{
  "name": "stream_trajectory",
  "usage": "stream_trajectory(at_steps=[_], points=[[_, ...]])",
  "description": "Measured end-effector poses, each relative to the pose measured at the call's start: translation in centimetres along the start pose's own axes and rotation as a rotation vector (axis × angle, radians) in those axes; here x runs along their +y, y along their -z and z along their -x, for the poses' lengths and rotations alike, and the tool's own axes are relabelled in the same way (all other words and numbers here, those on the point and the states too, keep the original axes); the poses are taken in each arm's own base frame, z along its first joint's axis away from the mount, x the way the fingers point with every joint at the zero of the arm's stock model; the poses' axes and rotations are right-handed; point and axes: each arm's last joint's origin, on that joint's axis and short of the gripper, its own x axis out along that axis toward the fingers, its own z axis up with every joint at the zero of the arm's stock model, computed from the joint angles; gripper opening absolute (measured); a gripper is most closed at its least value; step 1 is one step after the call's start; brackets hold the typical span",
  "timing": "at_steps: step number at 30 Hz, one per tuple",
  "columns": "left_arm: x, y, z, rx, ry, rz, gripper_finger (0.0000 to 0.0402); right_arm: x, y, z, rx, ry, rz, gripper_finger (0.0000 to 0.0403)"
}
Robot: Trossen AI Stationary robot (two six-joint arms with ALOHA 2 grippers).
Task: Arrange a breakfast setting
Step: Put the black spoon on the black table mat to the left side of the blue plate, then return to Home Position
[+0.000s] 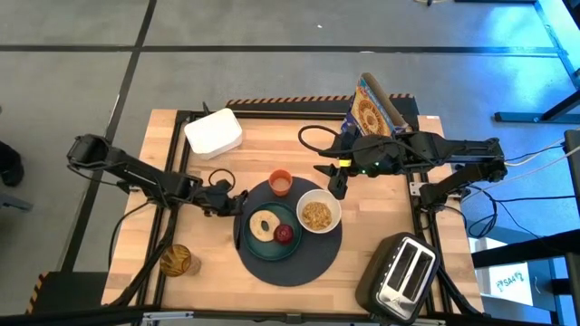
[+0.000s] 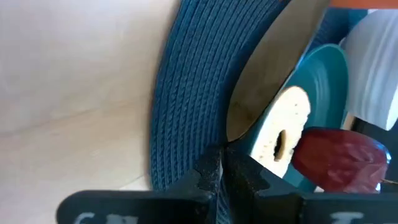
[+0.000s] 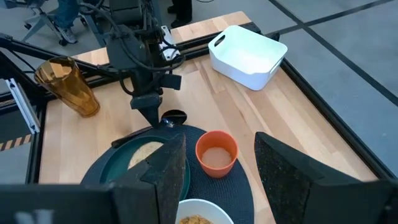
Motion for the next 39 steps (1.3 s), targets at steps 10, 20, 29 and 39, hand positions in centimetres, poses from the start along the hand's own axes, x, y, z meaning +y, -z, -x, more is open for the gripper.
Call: stream_trajectory(at_steps=[10, 20, 29, 39], points=[[0.2, 1.0, -1.5, 0.010, -0.006, 0.023, 0.0020, 0.0, 0.1, 0.0, 0.010, -0.005, -0.016, 0.0182], [0.1, 1.0, -1.5, 0.023, 0.002, 0.048, 0.0067, 0.0, 0.1, 0.0, 0.018, -0.017, -0.016, 0.0182], [-1.5, 0.5, 1.4, 0.028, 0.177, -0.052, 0.0077, -0.1, -0.6, 1.0, -0.053, -0.057, -0.012, 0.0182], [-4.3, -0.9, 7.5, -0.218, 0.509, -0.100, 0.0077, -5.0, -2.2, 6.1, -0.193, -0.096, -0.095, 0.0155]])
